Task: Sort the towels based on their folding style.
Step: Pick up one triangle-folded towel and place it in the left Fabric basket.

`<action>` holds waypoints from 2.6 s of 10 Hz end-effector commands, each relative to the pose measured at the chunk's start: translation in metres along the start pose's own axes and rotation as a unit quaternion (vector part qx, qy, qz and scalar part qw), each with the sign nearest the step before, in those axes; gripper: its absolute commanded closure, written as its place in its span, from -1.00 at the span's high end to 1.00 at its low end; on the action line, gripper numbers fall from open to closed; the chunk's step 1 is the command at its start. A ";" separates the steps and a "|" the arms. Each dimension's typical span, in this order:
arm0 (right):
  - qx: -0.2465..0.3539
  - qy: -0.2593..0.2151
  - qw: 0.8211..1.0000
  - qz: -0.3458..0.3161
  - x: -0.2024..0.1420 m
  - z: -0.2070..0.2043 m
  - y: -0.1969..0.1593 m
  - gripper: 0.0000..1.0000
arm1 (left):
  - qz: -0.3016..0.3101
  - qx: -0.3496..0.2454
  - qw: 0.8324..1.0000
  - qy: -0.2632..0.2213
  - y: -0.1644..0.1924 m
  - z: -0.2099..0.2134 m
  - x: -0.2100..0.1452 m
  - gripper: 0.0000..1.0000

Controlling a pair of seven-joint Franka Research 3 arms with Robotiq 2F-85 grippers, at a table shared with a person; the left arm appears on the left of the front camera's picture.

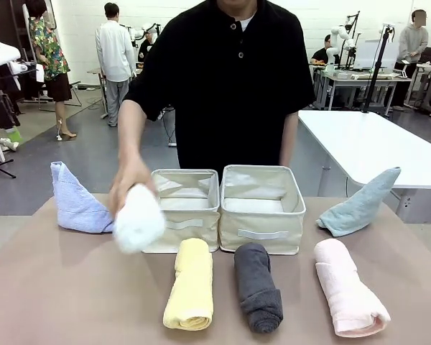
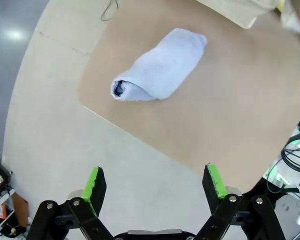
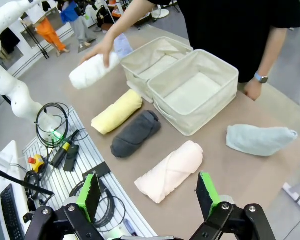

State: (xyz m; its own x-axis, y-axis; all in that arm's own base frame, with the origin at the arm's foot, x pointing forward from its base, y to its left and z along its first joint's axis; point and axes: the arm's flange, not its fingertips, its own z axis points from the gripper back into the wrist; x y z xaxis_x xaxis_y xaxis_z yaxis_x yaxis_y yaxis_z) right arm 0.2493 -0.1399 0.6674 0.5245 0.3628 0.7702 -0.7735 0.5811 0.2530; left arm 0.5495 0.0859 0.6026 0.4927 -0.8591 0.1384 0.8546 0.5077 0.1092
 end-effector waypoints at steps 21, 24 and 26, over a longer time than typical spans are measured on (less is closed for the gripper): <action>0.010 -0.012 1.000 0.006 0.001 -0.001 0.001 1.00 | -0.225 -0.117 0.964 0.082 0.082 -0.165 0.078 1.00; 0.010 -0.012 1.000 0.006 0.001 -0.001 0.001 1.00 | -0.215 -0.121 0.964 0.101 0.075 -0.189 0.079 1.00; 0.010 -0.012 1.000 0.006 0.001 -0.001 0.001 1.00 | -0.216 -0.122 0.963 0.102 0.074 -0.192 0.079 1.00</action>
State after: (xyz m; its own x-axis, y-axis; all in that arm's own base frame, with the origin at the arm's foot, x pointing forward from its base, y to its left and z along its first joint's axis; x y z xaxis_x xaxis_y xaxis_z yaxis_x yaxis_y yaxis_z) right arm 0.2483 -0.1401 0.6677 0.5251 0.3581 0.7721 -0.7731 0.5799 0.2568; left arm 0.6858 0.0459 0.4331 0.0672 -0.9970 -0.0390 0.9871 0.0721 -0.1430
